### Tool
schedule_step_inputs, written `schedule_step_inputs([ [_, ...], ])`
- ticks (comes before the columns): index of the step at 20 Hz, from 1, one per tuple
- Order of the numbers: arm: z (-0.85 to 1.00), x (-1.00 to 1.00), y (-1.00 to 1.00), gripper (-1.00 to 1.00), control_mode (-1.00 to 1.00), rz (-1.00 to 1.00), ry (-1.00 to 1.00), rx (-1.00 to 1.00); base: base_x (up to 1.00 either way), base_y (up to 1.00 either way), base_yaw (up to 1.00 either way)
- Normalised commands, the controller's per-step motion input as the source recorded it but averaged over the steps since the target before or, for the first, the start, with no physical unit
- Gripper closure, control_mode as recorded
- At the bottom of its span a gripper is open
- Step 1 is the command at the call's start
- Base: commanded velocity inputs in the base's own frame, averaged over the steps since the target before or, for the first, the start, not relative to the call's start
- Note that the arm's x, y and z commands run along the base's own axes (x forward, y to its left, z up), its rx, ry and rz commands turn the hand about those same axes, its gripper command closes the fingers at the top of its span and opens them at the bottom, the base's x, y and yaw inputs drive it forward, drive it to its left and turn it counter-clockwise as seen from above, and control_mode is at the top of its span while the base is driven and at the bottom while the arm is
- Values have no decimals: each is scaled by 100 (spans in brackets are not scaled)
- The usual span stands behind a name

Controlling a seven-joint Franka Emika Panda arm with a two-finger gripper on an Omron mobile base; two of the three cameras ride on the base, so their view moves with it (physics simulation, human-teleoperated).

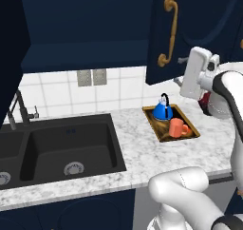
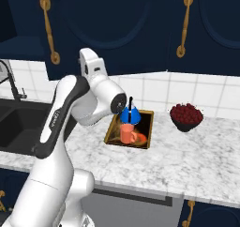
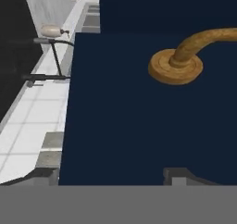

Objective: Pick the kettle from the counter and place it on the tray. Then pick the mug from the cabinet and place it on the tray. Then close the cabinet doors.

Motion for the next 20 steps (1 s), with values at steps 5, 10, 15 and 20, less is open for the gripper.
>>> schedule_step_inputs([
  [5, 0, 91, 10, -100, -100, -20, 8, 0, 0, 0, 0],
  [10, 0, 96, 4, -100, -100, -20, 12, -1, 0, 0, 0],
  [15, 0, 89, 0, -100, -100, -18, 15, 0, 0, 0, 0],
  [20, -21, 60, 0, -100, -100, -17, 21, 0, 0, 0, 0],
])
